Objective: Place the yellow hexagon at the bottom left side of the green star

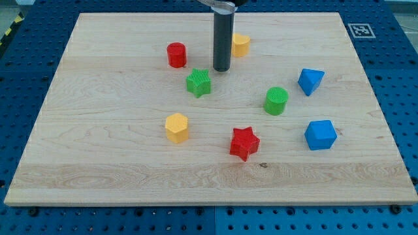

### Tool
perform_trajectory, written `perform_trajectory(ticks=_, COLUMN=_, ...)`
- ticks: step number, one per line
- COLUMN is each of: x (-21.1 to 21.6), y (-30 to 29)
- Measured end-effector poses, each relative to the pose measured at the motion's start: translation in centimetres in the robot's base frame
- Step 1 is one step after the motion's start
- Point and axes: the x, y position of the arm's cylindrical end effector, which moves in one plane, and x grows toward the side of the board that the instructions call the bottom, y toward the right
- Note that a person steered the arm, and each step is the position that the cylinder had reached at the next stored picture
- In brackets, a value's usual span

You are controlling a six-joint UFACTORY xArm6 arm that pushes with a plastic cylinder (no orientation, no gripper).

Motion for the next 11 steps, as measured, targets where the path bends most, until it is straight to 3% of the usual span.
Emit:
perform_trajectory(ticks=3, x=0.9, y=-12.4)
perform_trajectory(ticks=4, x=4.6, y=-15.3)
perform_trajectory(ticks=6, x=18.5, y=-7.2)
perform_trajectory(ticks=7, x=19.8, y=-1.4)
perform_trajectory(ticks=8, x=17.6, y=-0.7)
perform_trajectory(ticks=9, x=14.2, y=-4.5)
perform_trajectory(ticks=10, x=14.0, y=-5.3)
perform_trajectory(ticks=11, x=17.8, y=-2.1)
